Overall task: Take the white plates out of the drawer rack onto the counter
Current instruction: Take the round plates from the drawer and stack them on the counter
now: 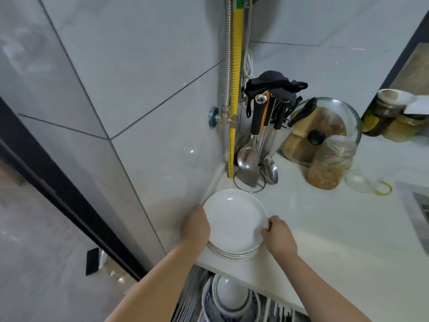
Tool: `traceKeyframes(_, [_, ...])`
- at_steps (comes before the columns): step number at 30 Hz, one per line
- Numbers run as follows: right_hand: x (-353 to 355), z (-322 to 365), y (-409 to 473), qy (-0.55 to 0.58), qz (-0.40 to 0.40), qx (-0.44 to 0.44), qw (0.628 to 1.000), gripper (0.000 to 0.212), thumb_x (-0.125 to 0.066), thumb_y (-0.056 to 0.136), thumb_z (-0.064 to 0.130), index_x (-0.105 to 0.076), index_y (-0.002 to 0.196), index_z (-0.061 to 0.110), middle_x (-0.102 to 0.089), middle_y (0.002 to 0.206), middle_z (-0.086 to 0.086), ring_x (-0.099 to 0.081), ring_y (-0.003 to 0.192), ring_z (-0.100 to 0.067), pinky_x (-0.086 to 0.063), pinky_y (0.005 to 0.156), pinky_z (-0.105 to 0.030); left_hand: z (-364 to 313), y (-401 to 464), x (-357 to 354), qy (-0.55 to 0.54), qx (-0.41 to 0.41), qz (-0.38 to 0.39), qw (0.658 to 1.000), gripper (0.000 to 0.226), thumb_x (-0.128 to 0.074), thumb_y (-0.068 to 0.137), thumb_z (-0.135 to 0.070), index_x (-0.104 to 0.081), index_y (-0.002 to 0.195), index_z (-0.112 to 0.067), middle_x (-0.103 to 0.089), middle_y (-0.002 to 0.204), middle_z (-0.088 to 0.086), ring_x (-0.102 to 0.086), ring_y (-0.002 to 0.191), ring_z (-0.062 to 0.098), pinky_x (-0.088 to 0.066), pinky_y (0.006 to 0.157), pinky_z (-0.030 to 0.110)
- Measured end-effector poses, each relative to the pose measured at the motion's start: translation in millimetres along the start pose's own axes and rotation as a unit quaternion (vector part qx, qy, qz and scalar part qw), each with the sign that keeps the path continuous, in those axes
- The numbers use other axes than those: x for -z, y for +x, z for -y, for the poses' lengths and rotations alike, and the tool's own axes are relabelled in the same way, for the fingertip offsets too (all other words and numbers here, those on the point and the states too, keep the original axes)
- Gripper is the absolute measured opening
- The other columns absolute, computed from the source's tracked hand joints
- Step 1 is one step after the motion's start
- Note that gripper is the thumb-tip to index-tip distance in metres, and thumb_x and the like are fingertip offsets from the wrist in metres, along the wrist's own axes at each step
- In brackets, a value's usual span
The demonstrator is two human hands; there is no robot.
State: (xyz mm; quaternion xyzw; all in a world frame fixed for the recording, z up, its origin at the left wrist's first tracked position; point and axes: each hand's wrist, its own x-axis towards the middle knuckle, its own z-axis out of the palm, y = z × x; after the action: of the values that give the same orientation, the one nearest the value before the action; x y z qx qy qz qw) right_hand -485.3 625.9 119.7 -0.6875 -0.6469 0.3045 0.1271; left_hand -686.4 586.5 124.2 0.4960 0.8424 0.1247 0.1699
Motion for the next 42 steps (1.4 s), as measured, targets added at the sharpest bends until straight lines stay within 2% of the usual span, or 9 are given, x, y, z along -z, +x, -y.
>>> traceKeyframes(6, [-5,-1,7,-0.028,0.003,-0.004,1.0,0.008,-0.047,0.086,0.015,-0.047,0.092,0.009,-0.047,0.092,-0.005,-0.047,0.078,-0.024,-0.039,0.065,-0.031,4,10,-14,0.062,-0.017,0.014,0.998,0.025,-0.046,0.095,-0.012,-0.044,0.119,-0.006,-0.062,0.118,0.013,-0.063,0.106,0.029,-0.051,0.082,0.033])
traceKeyframes(12, [-9,-8,9,-0.04,-0.001,-0.008,0.999,0.018,-0.045,0.088,0.016,-0.051,0.102,0.006,-0.047,0.095,-0.005,-0.051,0.08,-0.025,-0.041,0.066,-0.031,7,12,-28,-0.035,0.016,-0.008,0.999,0.02,-0.046,0.093,-0.013,-0.048,0.112,-0.009,-0.065,0.102,0.011,-0.064,0.093,0.031,-0.043,0.067,0.032])
traceKeyframes(17, [-5,-18,2,-0.025,0.021,0.01,0.999,0.026,-0.045,0.094,0.025,-0.053,0.111,0.006,-0.059,0.108,-0.011,-0.059,0.097,-0.029,-0.045,0.073,-0.033,11,-2,-25,0.041,0.013,0.016,0.999,0.027,-0.042,0.096,-0.033,-0.048,0.115,-0.014,-0.066,0.106,0.006,-0.064,0.097,0.027,-0.044,0.068,0.032])
traceKeyframes(21, [-1,-32,-17,-0.012,0.039,0.056,0.998,0.026,-0.047,0.095,0.026,-0.059,0.11,0.008,-0.065,0.107,-0.01,-0.059,0.097,-0.025,-0.046,0.078,-0.031,10,-32,-26,-0.036,0.037,0.041,0.998,0.032,-0.039,0.096,-0.037,-0.045,0.119,-0.016,-0.065,0.102,0.006,-0.065,0.088,0.026,-0.051,0.069,0.033])
traceKeyframes(24, [3,-47,-42,0.014,0.054,0.101,0.993,0.026,-0.05,0.095,0.024,-0.059,0.115,0.011,-0.066,0.107,-0.006,-0.057,0.088,-0.017,-0.044,0.077,-0.025,14,-67,-35,-0.111,0.053,0.011,0.992,0.03,-0.039,0.096,-0.042,-0.042,0.119,-0.023,-0.06,0.082,-0.006,-0.061,0.068,0.018,-0.043,0.053,0.027])
traceKeyframes(27, [7,-70,-70,0.025,0.048,0.116,0.992,0.026,-0.05,0.094,0.024,-0.058,0.116,0.013,-0.066,0.101,-0.004,-0.058,0.086,-0.016,-0.045,0.077,-0.027,21,-106,-53,-0.115,0.046,-0.022,0.992,0.025,-0.04,0.094,-0.045,-0.039,0.111,-0.026,-0.058,0.075,-0.013,-0.062,0.066,0.017,-0.045,0.058,0.029])
traceKeyframes(33, [10,-142,-128,0.009,0.072,0.051,0.996,0.026,-0.046,0.095,0.029,-0.058,0.114,0.015,-0.068,0.104,-0.004,-0.062,0.095,-0.021,-0.049,0.081,-0.031,18,-171,-104,0.01,-0.056,0.065,0.996,0.03,-0.035,0.093,-0.051,-0.052,0.1,-0.027,-0.066,0.09,-0.01,-0.06,0.076,0.013,-0.043,0.062,0.029])
traceKeyframes(39, [5,-233,-183,0.017,0.074,-0.061,0.995,0.02,-0.048,0.094,0.029,-0.06,0.103,0.017,-0.07,0.095,-0.004,-0.065,0.09,-0.021,-0.052,0.08,-0.034,-9,-231,-160,0.027,-0.107,0.183,0.977,0.03,-0.036,0.093,-0.051,-0.055,0.091,-0.029,-0.064,0.082,-0.01,-0.059,0.073,0.013,-0.046,0.063,0.029])
traceKeyframes(42, [1,-279,-208,0.016,0.083,-0.124,0.989,0.027,-0.046,0.094,0.034,-0.058,0.114,0.019,-0.07,0.1,-0.002,-0.064,0.092,-0.019,-0.049,0.076,-0.03,-26,-254,-189,0.051,-0.126,0.226,0.965,0.033,-0.036,0.094,-0.051,-0.058,0.096,-0.026,-0.068,0.089,-0.005,-0.064,0.082,0.017,-0.05,0.068,0.03])
